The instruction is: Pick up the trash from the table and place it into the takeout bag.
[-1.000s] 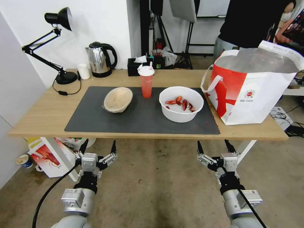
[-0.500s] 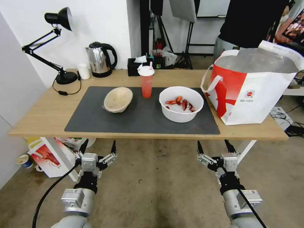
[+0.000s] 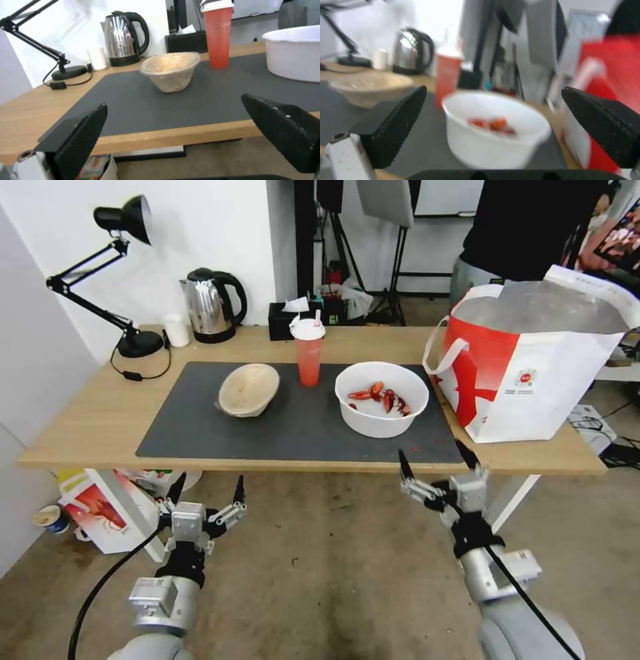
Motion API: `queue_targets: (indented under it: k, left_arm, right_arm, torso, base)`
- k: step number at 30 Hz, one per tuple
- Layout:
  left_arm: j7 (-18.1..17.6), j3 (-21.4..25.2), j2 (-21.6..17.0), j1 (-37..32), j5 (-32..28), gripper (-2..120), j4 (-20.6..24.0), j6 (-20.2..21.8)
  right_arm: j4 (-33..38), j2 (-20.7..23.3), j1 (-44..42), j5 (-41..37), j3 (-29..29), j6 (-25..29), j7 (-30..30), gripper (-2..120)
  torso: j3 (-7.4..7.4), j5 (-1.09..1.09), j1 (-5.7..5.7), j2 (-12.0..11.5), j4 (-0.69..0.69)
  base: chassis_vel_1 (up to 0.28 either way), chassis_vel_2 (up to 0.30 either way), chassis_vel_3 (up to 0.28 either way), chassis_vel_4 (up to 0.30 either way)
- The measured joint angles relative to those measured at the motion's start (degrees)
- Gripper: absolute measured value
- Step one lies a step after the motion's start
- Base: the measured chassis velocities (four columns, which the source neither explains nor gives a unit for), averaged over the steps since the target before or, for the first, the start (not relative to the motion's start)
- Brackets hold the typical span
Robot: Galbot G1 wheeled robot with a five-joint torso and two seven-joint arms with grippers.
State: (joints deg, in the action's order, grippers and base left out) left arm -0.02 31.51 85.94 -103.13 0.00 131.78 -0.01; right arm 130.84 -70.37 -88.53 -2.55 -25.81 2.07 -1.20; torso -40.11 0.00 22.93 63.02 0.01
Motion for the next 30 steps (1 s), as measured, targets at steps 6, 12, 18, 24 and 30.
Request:
queue_targets:
  k: [6, 12, 18, 24, 30]
  left_arm:
    - [0.01, 0.01, 0.00, 0.00, 0.00, 100, 0.00, 0.01]
    - [0.02, 0.00, 0.00, 0.00, 0.00, 100, 0.00, 0.01]
    - [0.02, 0.00, 0.00, 0.00, 0.00, 100, 0.00, 0.01]
    - [0.02, 0.00, 0.00, 0.00, 0.00, 100, 0.00, 0.01]
    - [0.02, 0.00, 0.00, 0.00, 0.00, 100, 0.00, 0.01]
  right_arm:
    - [-0.70, 8.49, 8.01, -1.47, 3.10, 1.24, -0.77, 100]
    - [-1.24, 17.08, 16.17, -2.96, 6.30, 2.51, -1.53, 100]
    - [-1.77, 24.35, 23.06, -4.20, 8.96, 3.57, -2.16, 100]
    - [-2.45, 32.92, 31.15, -5.68, 12.09, 4.77, -2.90, 100]
    - [-2.89, 40.36, 38.17, -7.06, 14.54, 5.68, -3.65, 100]
  torso:
    - [0.00, 0.01, 0.00, 0.00, 0.00]
    - [0.01, 0.01, 0.00, 0.00, -0.01]
    - [0.00, 0.00, 0.00, 0.00, -0.01]
    - [0.00, 0.00, 0.00, 0.00, 0.00]
    - [0.00, -0.06, -0.01, 0.00, 0.00]
  base:
    - [0.000, 0.000, 0.000, 0.000]
    - [0.000, 0.000, 0.000, 0.000]
    - [0.000, 0.000, 0.000, 0.000]
    - [0.000, 0.000, 0.000, 0.000]
    - [0.000, 0.000, 0.000, 0.000]
